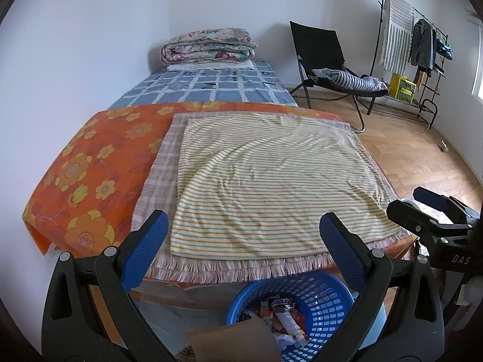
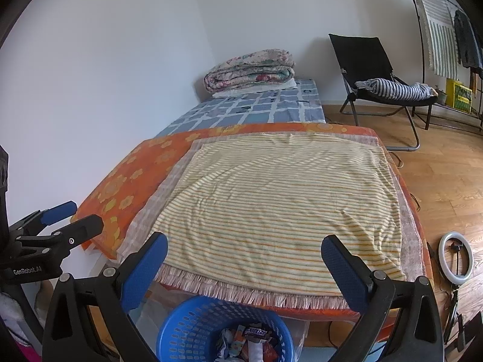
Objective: Collect trash
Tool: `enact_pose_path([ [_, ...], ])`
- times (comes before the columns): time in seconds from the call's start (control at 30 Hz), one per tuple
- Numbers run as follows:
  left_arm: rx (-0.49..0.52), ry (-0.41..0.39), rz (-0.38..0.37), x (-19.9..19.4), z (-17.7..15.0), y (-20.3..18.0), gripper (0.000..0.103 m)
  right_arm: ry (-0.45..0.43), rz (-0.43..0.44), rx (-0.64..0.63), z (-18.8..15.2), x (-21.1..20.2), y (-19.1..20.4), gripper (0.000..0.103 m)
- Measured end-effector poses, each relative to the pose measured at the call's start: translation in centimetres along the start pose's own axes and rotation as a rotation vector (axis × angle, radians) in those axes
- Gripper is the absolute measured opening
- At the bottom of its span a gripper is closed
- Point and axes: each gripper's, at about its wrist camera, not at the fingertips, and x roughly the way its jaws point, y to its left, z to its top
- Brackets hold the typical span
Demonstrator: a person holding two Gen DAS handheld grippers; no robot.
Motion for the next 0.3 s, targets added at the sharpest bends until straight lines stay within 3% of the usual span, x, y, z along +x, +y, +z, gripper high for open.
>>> enact_pose_path([
  [0.3,0.017,0.003,0.010,0.32,0.06,0.41,0.102,0.008,0.003,0.003,-0.09,0.14,0.26,0.103],
])
